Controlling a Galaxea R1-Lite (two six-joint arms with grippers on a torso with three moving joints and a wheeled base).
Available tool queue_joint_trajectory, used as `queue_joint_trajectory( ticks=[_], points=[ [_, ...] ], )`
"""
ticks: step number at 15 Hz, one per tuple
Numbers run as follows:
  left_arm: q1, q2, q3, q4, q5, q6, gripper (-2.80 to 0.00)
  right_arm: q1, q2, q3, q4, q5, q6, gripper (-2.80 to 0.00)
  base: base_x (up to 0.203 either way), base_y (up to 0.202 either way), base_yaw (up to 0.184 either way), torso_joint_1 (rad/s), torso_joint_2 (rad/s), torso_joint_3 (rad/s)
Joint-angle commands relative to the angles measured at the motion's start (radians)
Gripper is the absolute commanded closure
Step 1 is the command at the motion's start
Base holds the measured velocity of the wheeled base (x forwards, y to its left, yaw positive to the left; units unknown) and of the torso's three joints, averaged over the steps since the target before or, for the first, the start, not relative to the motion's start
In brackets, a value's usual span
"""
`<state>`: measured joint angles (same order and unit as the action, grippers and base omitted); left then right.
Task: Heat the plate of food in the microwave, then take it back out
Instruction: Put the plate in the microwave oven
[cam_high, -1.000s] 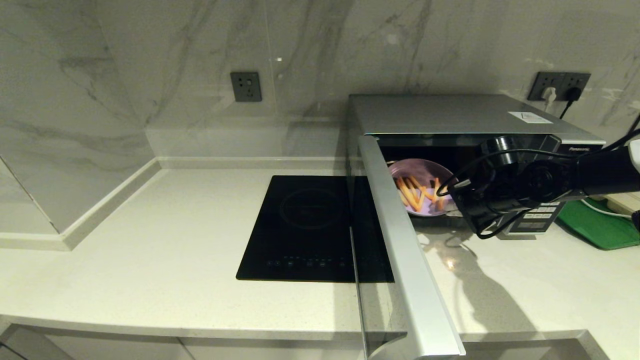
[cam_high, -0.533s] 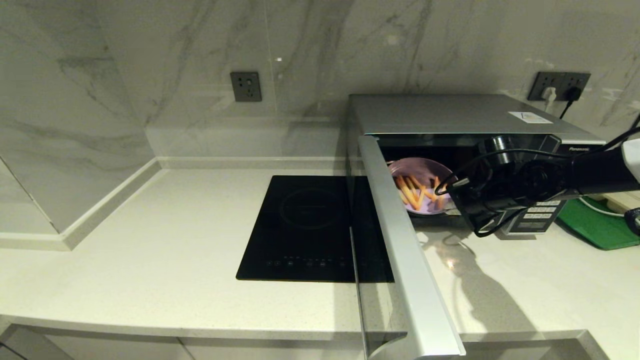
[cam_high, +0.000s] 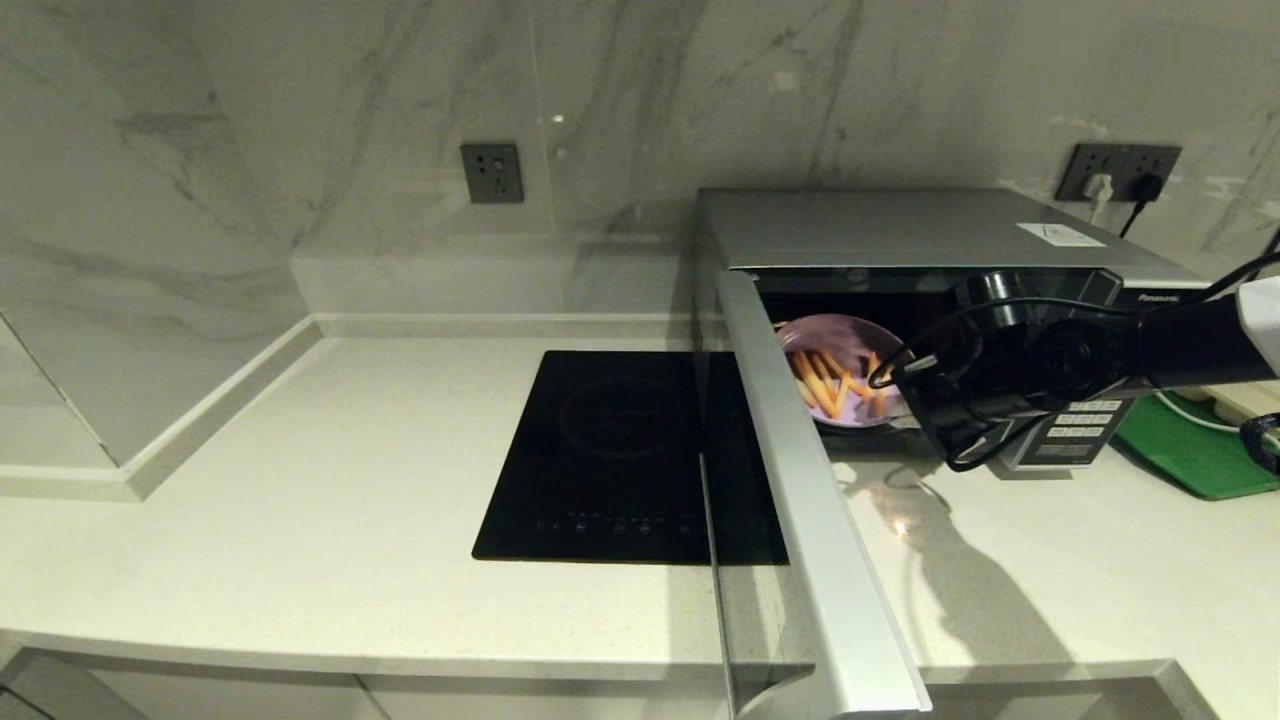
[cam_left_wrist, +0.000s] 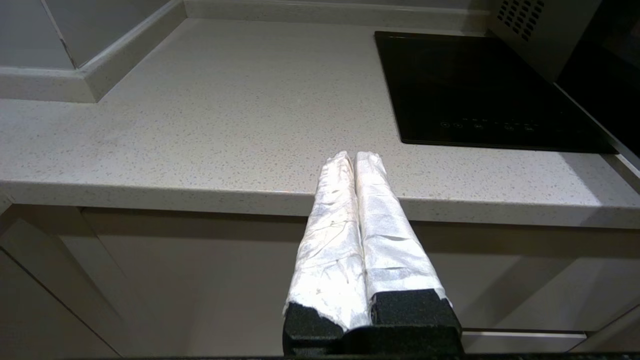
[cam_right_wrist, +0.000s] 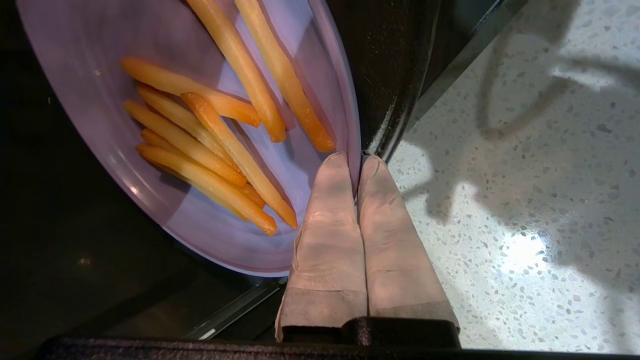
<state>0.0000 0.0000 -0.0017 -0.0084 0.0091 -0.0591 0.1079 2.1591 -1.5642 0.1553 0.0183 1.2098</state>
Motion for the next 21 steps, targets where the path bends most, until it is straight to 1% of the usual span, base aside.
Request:
queue_joint_trajectory(
  ticks=[1, 11, 13, 15, 16, 21],
  points=[
    [0.000, 0.000, 0.000, 0.000, 0.000, -0.001, 0.00, -0.001, 0.007, -0.007, 0.001, 0.000, 0.007, 0.00, 0.000, 0.000, 0.000, 0.000, 0.00, 0.000],
    [0.000, 0.000, 0.000, -0.001, 0.000, -0.002, 0.00, -0.001, 0.019, -0.014, 0.001, 0.000, 0.005, 0.00, 0.000, 0.000, 0.000, 0.000, 0.00, 0.000],
    [0.000, 0.000, 0.000, -0.001, 0.000, -0.001, 0.00, -0.001, 0.029, -0.022, 0.002, -0.022, 0.005, 0.00, 0.000, 0.000, 0.000, 0.000, 0.00, 0.000],
    [0.000, 0.000, 0.000, -0.001, 0.000, -0.001, 0.00, -0.001, 0.031, -0.022, 0.004, -0.026, 0.005, 0.00, 0.000, 0.000, 0.000, 0.000, 0.00, 0.000],
    [0.000, 0.000, 0.000, -0.001, 0.000, -0.001, 0.00, -0.001, 0.030, -0.022, 0.004, -0.025, 0.008, -2.80, 0.000, 0.000, 0.000, 0.000, 0.00, 0.000],
    [0.000, 0.000, 0.000, -0.001, 0.000, -0.001, 0.00, -0.004, 0.013, -0.022, 0.003, -0.026, 0.007, -2.80, 0.000, 0.000, 0.000, 0.000, 0.00, 0.000]
  ],
)
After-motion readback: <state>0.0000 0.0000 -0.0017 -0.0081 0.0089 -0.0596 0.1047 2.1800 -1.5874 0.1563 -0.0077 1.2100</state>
